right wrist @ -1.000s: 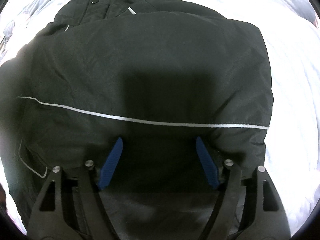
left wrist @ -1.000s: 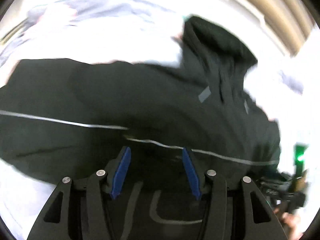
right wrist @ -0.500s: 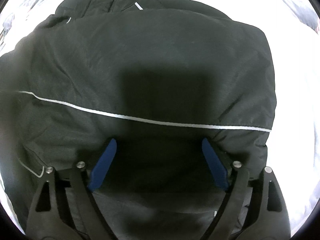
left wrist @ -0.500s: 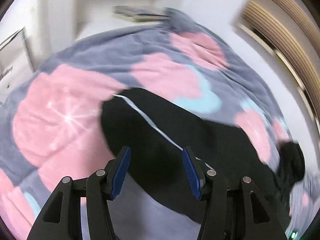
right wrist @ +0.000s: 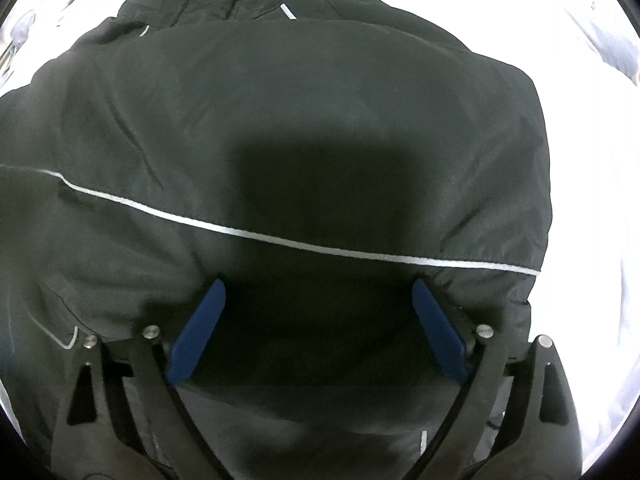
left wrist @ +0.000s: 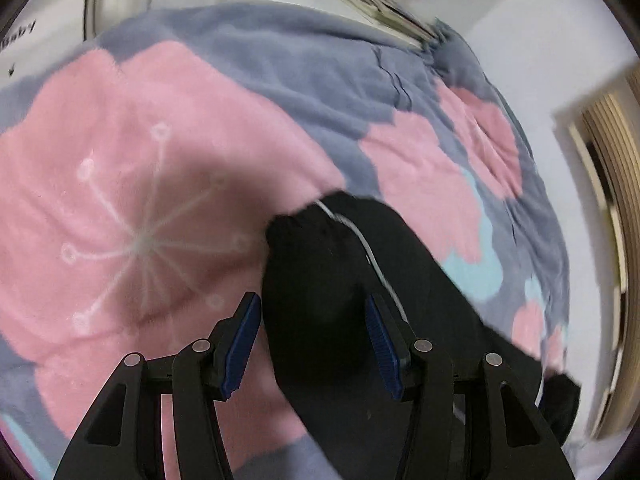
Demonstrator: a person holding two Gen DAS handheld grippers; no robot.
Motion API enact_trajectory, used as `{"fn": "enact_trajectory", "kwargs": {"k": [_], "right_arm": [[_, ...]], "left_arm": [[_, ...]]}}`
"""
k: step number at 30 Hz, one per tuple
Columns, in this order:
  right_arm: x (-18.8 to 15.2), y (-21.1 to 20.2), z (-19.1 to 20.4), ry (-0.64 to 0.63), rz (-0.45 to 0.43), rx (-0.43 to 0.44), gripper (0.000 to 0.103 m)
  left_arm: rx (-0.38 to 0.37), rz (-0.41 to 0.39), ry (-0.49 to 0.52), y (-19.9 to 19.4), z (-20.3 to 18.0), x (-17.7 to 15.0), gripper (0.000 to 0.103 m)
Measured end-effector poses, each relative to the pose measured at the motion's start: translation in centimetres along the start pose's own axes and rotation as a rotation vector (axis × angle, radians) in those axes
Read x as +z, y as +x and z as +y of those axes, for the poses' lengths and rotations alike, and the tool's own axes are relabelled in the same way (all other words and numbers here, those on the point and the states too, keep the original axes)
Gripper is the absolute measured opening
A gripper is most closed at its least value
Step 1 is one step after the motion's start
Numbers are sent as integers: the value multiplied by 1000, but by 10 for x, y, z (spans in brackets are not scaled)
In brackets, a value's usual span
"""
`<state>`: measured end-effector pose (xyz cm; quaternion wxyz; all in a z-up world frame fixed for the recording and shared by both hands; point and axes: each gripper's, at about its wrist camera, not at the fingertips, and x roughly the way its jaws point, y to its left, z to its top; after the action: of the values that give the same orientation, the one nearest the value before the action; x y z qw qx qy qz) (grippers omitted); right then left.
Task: Fold large clothes
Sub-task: 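Grasp the other sleeve cuff with the left gripper and lift it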
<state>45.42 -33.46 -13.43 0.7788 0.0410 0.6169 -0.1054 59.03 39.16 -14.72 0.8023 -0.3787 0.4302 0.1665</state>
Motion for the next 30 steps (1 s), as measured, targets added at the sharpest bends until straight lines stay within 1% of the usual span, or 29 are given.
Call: {"fn": "enact_trajectory", "kwargs": {"k": [2, 3, 6, 7, 8, 9, 10, 11, 12, 13, 15, 16, 17, 18, 19, 20, 21, 23, 25, 27, 28, 29, 30], "right_arm": [[1, 0, 1, 3, -2, 4, 94], [-7, 8, -6, 2, -4, 5, 94], [-11, 9, -6, 0, -10, 2, 95], [-13, 10, -8, -3, -10, 1, 95], [-14, 10, -8, -5, -11, 1, 95], [-14, 11, -8, -6, -11, 3, 95], [-14, 7, -13, -7, -11, 5, 95], [-15, 7, -13, -8, -11, 8, 95], [-14, 6, -14, -9, -11, 8, 95], [-14, 5, -17, -11, -12, 8, 95], [-14, 5, -18, -13, -17, 9, 95], [-14, 4, -18, -12, -22, 12, 95], [-15, 2, -19, -11, -28, 16, 93], [-17, -1, -19, -9, -53, 30, 85], [-20, -6, -19, -11, -84, 46, 81], [-24, -9, -18, -13, -94, 38, 77], [-25, -10, -18, -11, -94, 31, 75], [-30, -17, -20, 19, -102, 58, 74], [-34, -30, -23, 50, -119, 98, 74], [-39, -46, -26, 61, -149, 117, 75], [-39, -51, -27, 62, -157, 118, 76], [-41, -58, -28, 63, -166, 118, 76], [-42, -64, -31, 62, -174, 121, 76]], "left_arm": [[-29, 19, -8, 8, -1, 3, 56], [-26, 33, 1, 11, -4, 3, 56], [25, 50, 47, 18, -15, 1, 56], [39, 49, 55, 20, -17, 0, 53], [44, 45, 63, 20, -18, -1, 37], [53, 38, 85, 19, -22, -2, 27], [52, 35, 101, 19, -24, -3, 19], [65, 18, 133, 14, -31, -6, 16], [74, 5, 156, 9, -35, -9, 14], [84, -29, 199, -3, -44, -13, 13], [65, -71, 248, -24, -56, -20, 13], [41, -101, 284, -41, -66, -26, 13], [26, -122, 311, -53, -74, -31, 12], [8, -152, 348, -70, -86, -39, 12], [-13, -177, 382, -86, -97, -47, 12], [-25, -192, 409, -96, -106, -53, 12], [-46, -216, 458, -112, -122, -64, 12], [-76, -239, 536, -134, -149, -84, 12], [-111, -267, 637, -156, -182, -114, 12], [-150, -280, 722, -173, -211, -147, 12], [-164, -284, 753, -179, -223, -160, 12], [-189, -292, 808, -187, -240, -185, 12], [-208, -294, 833, -191, -248, -200, 12]]}}
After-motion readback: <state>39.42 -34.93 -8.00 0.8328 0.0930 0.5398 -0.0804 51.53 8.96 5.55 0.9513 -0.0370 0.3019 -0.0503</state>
